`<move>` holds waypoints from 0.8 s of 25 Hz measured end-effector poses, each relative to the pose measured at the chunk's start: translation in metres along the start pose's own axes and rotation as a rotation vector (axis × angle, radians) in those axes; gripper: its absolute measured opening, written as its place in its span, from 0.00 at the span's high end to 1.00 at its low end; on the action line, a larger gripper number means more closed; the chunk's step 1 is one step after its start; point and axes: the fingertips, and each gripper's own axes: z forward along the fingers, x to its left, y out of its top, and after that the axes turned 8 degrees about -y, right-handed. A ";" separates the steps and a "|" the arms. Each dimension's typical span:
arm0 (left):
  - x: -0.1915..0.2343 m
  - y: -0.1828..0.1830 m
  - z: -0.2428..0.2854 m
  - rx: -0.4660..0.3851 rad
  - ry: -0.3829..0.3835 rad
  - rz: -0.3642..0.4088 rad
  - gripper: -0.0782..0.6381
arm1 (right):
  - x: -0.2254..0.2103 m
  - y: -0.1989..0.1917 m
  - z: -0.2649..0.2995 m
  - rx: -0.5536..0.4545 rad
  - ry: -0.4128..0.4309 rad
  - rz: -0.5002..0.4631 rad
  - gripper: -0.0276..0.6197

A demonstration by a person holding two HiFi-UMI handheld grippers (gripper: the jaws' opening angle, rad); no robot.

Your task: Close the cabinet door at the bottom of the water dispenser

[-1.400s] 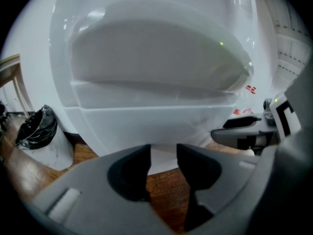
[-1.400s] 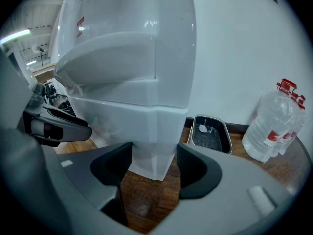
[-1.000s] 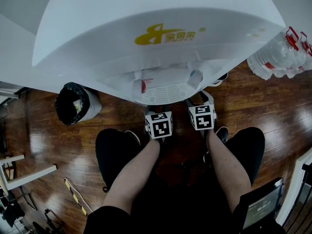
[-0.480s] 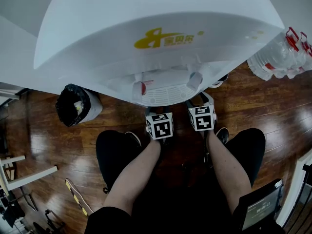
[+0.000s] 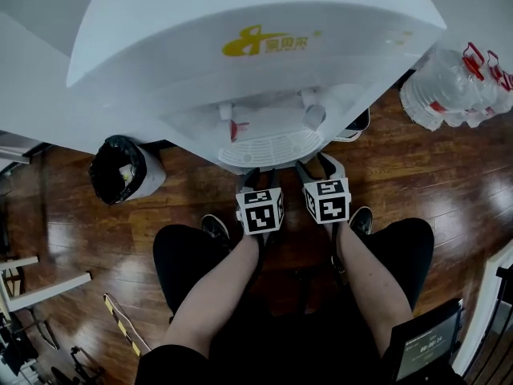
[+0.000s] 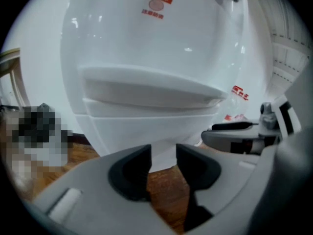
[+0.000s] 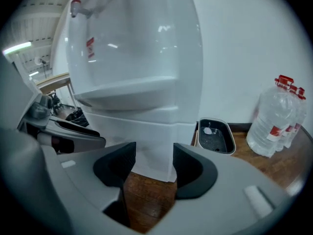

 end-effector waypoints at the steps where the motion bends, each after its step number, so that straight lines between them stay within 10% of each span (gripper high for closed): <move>1: -0.004 -0.004 -0.005 -0.006 -0.006 -0.009 0.64 | 0.009 -0.002 -0.008 -0.009 0.018 -0.013 0.59; 20: -0.103 -0.085 -0.172 -0.229 -0.107 0.099 0.64 | 0.055 -0.052 -0.210 -0.256 0.054 0.097 0.72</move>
